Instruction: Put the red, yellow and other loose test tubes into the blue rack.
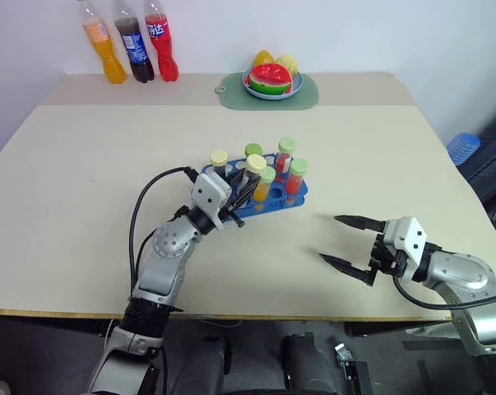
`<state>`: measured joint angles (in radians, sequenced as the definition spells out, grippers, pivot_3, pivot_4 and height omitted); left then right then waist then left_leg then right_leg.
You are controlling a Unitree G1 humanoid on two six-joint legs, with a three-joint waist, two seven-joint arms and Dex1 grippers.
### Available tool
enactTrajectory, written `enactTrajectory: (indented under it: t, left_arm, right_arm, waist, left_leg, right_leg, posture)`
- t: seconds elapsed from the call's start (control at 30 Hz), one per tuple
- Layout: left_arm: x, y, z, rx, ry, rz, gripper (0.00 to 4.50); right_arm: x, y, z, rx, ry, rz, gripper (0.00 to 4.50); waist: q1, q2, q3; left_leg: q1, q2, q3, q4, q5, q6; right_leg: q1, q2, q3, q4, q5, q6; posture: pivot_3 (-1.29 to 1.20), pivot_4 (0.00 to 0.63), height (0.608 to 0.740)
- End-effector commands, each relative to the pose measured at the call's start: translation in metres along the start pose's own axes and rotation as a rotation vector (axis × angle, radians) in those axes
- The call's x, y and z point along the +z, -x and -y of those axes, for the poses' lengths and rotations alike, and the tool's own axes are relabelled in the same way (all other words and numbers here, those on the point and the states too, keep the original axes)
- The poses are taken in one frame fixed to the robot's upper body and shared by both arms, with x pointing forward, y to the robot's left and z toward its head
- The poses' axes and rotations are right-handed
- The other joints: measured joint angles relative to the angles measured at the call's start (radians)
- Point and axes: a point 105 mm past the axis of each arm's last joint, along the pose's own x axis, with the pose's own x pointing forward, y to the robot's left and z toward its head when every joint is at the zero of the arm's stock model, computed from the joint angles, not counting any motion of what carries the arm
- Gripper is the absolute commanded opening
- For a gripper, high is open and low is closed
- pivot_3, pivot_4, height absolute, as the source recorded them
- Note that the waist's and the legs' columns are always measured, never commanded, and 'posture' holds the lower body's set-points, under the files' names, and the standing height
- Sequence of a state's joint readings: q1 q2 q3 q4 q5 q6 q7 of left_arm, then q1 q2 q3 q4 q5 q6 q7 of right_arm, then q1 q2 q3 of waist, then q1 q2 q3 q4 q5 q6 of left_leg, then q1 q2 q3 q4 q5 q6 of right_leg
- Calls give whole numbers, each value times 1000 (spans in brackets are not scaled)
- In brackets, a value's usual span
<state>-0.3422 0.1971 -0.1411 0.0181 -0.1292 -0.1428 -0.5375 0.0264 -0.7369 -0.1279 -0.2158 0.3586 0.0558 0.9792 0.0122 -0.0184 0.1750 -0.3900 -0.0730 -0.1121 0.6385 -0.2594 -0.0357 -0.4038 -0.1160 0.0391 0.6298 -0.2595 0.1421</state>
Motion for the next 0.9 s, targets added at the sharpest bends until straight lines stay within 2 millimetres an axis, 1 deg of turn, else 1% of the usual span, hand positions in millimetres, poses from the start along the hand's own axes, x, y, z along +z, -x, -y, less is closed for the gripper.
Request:
enactTrajectory:
  t: [0.03,0.13,0.27,0.47,0.6,0.63,0.7,0.77,0.8,0.83,0.87,0.9]
  left_arm:
    - [-8,13,-8,28,-3,-44,710]
    - [-13,17,-12,42,-9,-66,710]
    - [-15,18,-15,65,4,-69,710]
    - [-25,17,-11,67,53,-84,710]
    - [-29,17,-7,44,116,-75,710]
    - [-26,18,-2,9,154,-50,710]
    - [-22,19,-3,6,236,-8,710]
    - [-21,20,1,-30,241,-8,1746]
    - [-20,21,1,-22,236,-4,2149]
    - [-19,22,-2,2,225,2,2751]
    - [-20,23,-6,35,206,-11,3260]
    - [-20,24,-8,54,185,-21,3892]
  right_arm:
    - [12,3,5,-4,42,23,4500]
    - [12,0,5,1,44,27,4500]
    - [13,-4,7,6,47,34,4500]
    - [13,-6,8,9,47,39,4500]
    - [13,-6,8,6,48,39,4500]
    - [13,-6,8,5,48,40,4500]
    - [13,-6,7,1,45,43,4500]
    - [13,-7,6,-4,37,49,4500]
    - [13,-7,6,-12,28,57,4500]
    - [13,-8,6,-20,19,63,4500]
    - [13,-8,6,-29,11,68,4500]
    - [13,-9,6,-38,2,73,4500]
  waist:
    - [-1,0,0]
    - [-1,2,-1]
    - [0,3,-2]
    - [0,3,-2]
    - [0,4,-2]
    - [0,4,-2]
    - [1,4,-2]
    - [1,4,-2]
    - [0,4,-2]
    - [0,4,-2]
    - [0,4,-2]
    - [0,4,-2]
  left_leg:
    - [0,0,0,0,0,0]
    - [1,0,0,0,0,0]
    - [1,0,0,2,0,0]
    - [0,0,-1,3,-1,1]
    - [0,0,-1,4,-1,1]
    - [0,0,-1,4,-1,2]
    - [0,0,-1,5,-1,2]
    - [0,0,-1,5,-2,2]
    - [0,0,-1,5,-2,3]
    - [0,0,-1,5,-2,3]
    - [0,0,-1,5,-2,3]
    - [0,0,-1,5,-2,3]
  right_leg:
    - [0,0,0,0,0,0]
    - [0,0,0,1,0,0]
    - [1,0,0,1,0,0]
    - [1,0,0,1,0,0]
    - [2,0,0,1,0,1]
    - [2,0,0,1,0,1]
    - [2,0,0,1,0,1]
    - [3,0,0,1,0,1]
    - [3,0,0,1,0,1]
    - [3,0,0,1,0,1]
    - [3,0,0,1,0,1]
    - [3,0,0,1,0,1]
  posture:
    - [0,150,740]
    - [0,150,740]
    - [0,150,740]
    - [0,150,740]
    - [0,150,740]
    - [0,150,740]
    - [0,150,740]
    - [0,150,740]
    - [0,150,740]
    - [0,150,740]
    - [0,150,740]
    - [0,150,740]
